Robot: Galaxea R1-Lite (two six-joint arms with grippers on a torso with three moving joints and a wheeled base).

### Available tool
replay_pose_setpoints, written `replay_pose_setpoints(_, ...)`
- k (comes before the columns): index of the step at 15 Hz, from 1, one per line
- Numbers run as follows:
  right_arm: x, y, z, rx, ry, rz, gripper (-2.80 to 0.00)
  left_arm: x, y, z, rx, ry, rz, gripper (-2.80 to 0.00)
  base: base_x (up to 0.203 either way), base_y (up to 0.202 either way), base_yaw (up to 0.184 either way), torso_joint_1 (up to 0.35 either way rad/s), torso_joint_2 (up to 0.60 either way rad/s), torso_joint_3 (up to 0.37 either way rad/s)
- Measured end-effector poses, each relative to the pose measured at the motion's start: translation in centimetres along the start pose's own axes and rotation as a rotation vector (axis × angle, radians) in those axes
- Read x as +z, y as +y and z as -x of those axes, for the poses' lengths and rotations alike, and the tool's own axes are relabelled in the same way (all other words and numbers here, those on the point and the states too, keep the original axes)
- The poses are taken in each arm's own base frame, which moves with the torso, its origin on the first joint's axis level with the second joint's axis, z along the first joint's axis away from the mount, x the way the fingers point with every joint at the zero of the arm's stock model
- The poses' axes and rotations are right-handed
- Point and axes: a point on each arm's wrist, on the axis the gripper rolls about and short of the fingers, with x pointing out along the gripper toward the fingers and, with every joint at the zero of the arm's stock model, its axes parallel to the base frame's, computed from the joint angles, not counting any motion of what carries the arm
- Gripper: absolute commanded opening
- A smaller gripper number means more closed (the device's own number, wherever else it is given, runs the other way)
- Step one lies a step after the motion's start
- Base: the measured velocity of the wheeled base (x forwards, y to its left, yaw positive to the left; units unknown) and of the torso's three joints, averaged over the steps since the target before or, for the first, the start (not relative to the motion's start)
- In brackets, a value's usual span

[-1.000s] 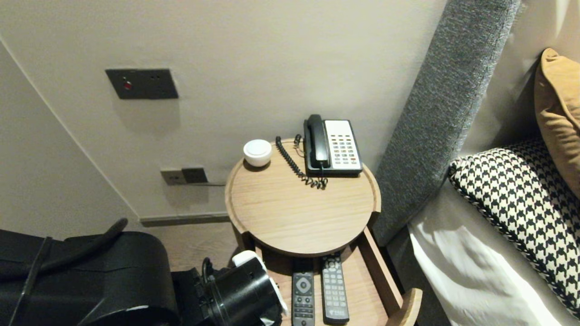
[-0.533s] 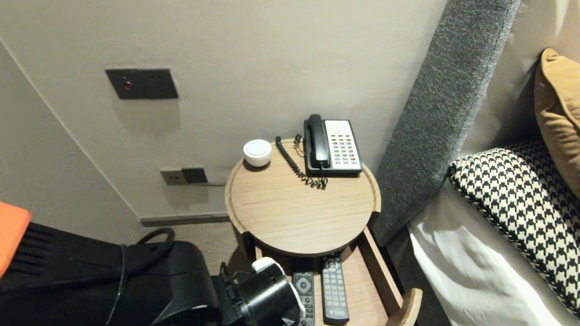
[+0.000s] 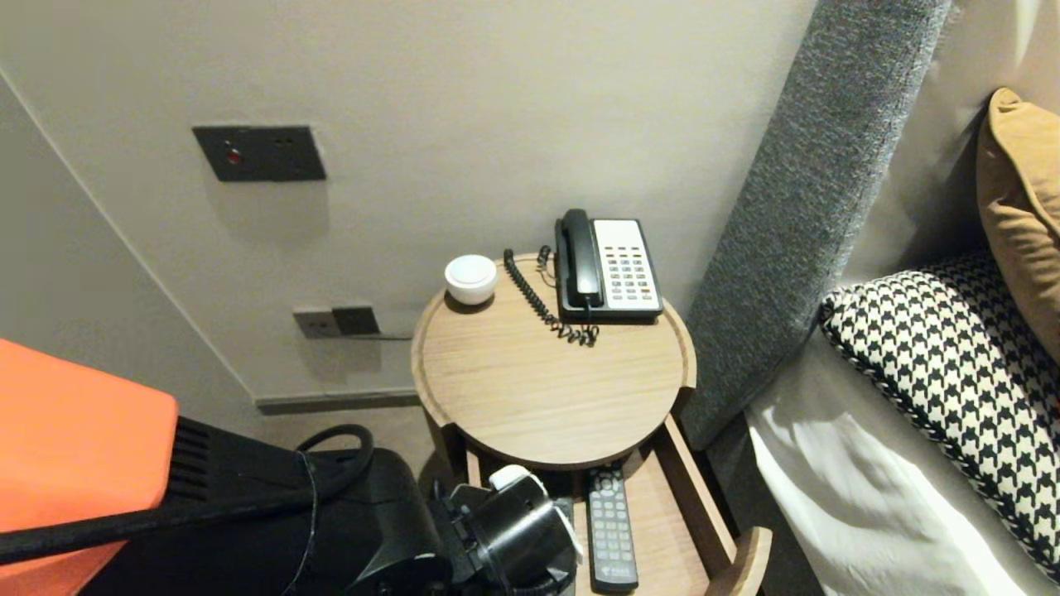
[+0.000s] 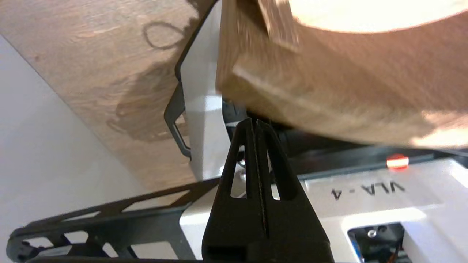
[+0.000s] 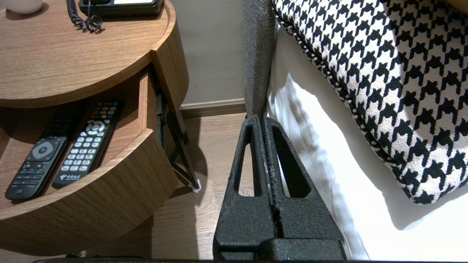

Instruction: Close the nightstand drawer

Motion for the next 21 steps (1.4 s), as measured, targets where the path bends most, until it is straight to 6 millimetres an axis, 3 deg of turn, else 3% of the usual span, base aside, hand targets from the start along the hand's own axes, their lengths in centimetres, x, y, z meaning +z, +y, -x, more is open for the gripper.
replay_pose_setpoints(10,0.0,0.0,0.0,0.0,0.0,0.0,-2.8,3.3,0.2,-0.7,0.013,-0.05,0.074,-2.8,0.0,0.0,0.0,0.0,0.0,0.0)
replay_pose_setpoints(21,0.0,0.0,0.0,0.0,0.0,0.0,-2.8,7.8,3.0,-0.4,0.052,-0.151,0.174,-2.8,0.0,0.0,0.0,0.0,0.0,0.0)
